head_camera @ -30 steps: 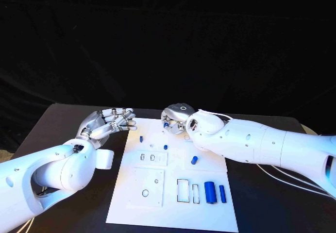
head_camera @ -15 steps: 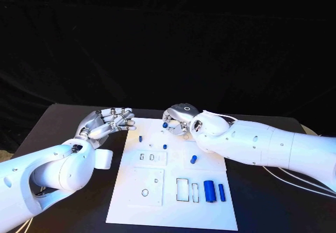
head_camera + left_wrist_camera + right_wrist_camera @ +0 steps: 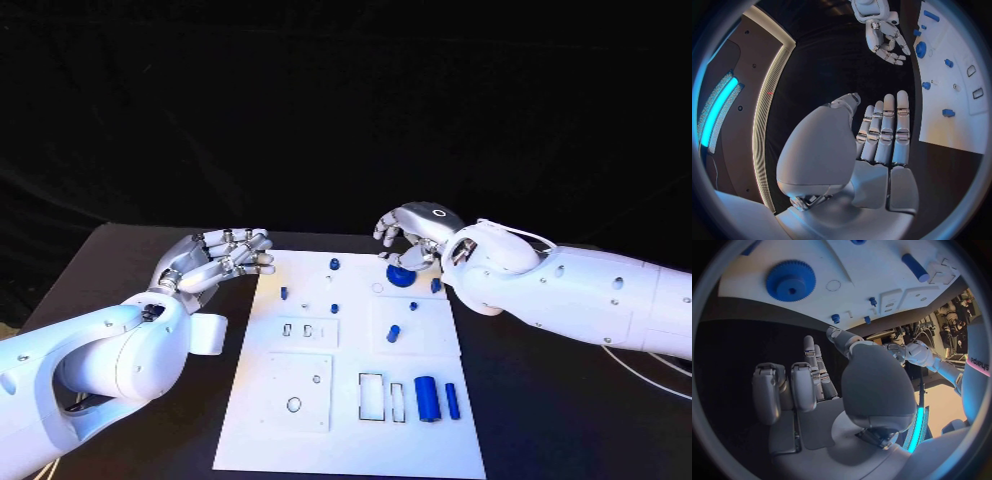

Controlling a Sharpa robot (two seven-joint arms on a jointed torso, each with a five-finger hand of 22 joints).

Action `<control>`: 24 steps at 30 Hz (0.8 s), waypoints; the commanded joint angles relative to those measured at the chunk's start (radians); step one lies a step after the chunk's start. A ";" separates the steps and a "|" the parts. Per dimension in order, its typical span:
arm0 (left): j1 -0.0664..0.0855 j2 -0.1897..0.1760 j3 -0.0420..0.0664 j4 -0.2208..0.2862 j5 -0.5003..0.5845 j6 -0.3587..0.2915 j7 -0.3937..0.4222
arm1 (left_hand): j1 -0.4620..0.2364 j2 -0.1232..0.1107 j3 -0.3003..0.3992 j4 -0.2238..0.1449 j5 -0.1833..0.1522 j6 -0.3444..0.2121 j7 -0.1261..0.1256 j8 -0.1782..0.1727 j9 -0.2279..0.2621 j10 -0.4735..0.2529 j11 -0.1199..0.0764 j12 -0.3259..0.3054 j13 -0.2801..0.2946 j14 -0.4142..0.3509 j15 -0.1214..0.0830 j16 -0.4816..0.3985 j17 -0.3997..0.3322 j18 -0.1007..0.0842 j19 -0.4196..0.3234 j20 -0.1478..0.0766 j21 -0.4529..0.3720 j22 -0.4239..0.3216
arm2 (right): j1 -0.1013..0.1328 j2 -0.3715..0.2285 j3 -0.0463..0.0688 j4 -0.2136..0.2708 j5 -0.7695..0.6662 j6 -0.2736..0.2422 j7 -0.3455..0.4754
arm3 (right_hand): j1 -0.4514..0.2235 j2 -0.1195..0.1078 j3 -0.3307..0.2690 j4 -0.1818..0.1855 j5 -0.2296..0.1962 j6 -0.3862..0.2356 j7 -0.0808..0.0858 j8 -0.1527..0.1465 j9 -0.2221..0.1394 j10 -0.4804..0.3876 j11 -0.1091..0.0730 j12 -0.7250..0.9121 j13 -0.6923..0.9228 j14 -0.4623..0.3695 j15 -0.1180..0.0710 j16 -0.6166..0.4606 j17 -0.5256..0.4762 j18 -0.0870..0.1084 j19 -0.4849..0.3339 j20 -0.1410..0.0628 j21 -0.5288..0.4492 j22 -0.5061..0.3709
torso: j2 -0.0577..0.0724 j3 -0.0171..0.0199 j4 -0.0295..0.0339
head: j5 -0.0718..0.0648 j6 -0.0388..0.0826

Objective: Assemble the parts on the task board

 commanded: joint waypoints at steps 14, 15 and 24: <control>0.003 0.006 0.001 -0.002 0.002 0.029 -0.002 | 0.001 -0.004 0.007 -0.003 -0.004 -0.005 0.002 -0.005 0.001 0.002 0.002 -0.008 0.001 0.000 0.000 -0.002 0.003 0.010 0.000 -0.004 0.009 0.003 | -0.004 -0.075 -0.003 0.011 0.169 0.166 -0.058 | 0.068 0.026 -0.296 0.113 0.030 -0.079 -0.023 0.024 0.062 0.115 -0.031 0.878 0.822 0.074 -0.032 0.095 0.175 -0.027 0.082 -0.026 0.072 0.225 | -0.004 0.0054 -0.0058 | -0.007 -0.003; 0.003 0.006 0.001 -0.002 0.002 0.030 -0.002 | 0.001 -0.004 0.007 -0.003 -0.004 -0.005 0.002 -0.005 0.001 0.002 0.002 -0.008 0.001 0.000 0.000 -0.002 0.003 0.010 0.000 -0.004 0.009 0.003 | -0.007 -0.072 -0.003 0.008 0.168 0.167 -0.058 | 0.080 0.027 -0.314 0.128 0.033 -0.084 -0.023 0.031 0.068 0.172 -0.026 1.033 0.964 0.083 -0.028 0.113 0.216 -0.032 0.094 -0.021 0.082 0.241 | -0.004 0.0047 -0.0055 | -0.009 -0.003; 0.003 0.005 0.001 -0.003 0.002 0.032 -0.004 | 0.001 -0.004 0.007 -0.003 -0.004 -0.005 0.002 -0.005 0.001 0.002 0.002 -0.008 0.001 0.000 0.000 -0.002 0.003 0.010 0.000 -0.004 0.009 0.003 | -0.029 -0.044 -0.006 -0.027 0.165 0.178 -0.059 | 0.120 0.040 -0.349 0.189 0.042 -0.097 -0.013 0.050 0.084 0.181 -0.018 1.148 1.072 0.087 -0.020 0.127 0.247 -0.038 0.111 -0.011 0.097 0.263 | -0.005 0.0029 -0.0051 | -0.007 -0.007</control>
